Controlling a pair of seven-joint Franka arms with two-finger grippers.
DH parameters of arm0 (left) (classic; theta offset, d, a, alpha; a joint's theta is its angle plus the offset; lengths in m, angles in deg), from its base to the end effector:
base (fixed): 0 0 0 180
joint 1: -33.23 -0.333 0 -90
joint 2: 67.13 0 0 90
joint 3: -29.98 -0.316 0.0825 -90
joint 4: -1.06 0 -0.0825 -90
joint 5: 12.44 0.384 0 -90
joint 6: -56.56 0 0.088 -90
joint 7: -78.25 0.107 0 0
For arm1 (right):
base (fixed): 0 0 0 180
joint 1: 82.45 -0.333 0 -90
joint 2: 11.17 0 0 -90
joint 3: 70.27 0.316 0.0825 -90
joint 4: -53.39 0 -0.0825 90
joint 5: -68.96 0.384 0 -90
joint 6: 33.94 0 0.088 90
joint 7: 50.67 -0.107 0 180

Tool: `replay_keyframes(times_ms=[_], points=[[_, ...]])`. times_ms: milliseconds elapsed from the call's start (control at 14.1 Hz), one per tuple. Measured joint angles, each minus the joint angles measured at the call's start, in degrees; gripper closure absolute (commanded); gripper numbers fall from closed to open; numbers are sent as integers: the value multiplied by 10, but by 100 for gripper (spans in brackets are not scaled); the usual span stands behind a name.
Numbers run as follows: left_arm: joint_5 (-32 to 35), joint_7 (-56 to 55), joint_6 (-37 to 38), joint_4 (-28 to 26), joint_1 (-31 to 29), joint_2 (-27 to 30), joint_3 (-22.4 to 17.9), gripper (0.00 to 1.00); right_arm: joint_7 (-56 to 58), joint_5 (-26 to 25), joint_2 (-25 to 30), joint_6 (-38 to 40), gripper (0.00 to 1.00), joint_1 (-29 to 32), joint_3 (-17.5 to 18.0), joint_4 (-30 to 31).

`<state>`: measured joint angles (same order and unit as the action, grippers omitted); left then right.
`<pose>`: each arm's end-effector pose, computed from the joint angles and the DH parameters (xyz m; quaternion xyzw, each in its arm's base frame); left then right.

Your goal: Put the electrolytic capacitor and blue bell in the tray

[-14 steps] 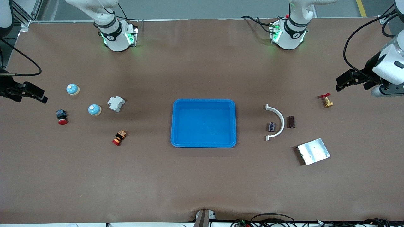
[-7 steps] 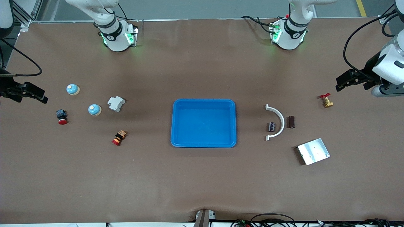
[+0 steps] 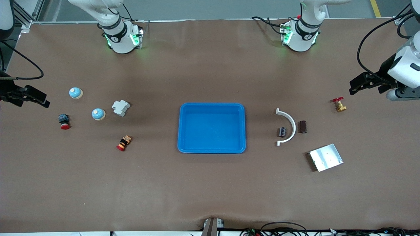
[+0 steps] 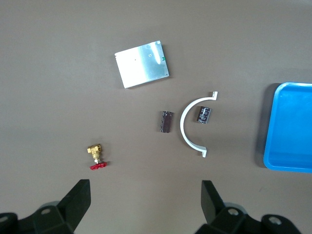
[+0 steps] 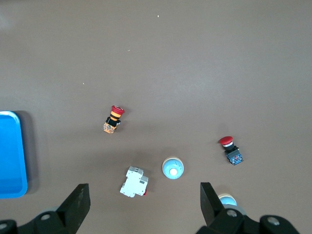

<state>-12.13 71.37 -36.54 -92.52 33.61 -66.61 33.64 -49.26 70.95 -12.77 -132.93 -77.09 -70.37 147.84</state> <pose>0.5542 -0.0387 0.6047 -0.9997 -0.0246 -0.0006 0.0029 0.5729 -0.0515 0.5859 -0.9988 0.0376 -0.0266 0.0156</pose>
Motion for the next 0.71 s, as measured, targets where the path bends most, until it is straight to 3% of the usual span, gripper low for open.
replay_keyframes(times_ms=[497, 710], points=[[-5, 0, -2, -9, -12, -58, 0, 0, 0, 0, 0, -1, 0, 0, 0, 1], [-5, 1, -68, -42, -12, -93, 1, 0, 0, 0, 0, -2, 0, 0, 0, 2]])
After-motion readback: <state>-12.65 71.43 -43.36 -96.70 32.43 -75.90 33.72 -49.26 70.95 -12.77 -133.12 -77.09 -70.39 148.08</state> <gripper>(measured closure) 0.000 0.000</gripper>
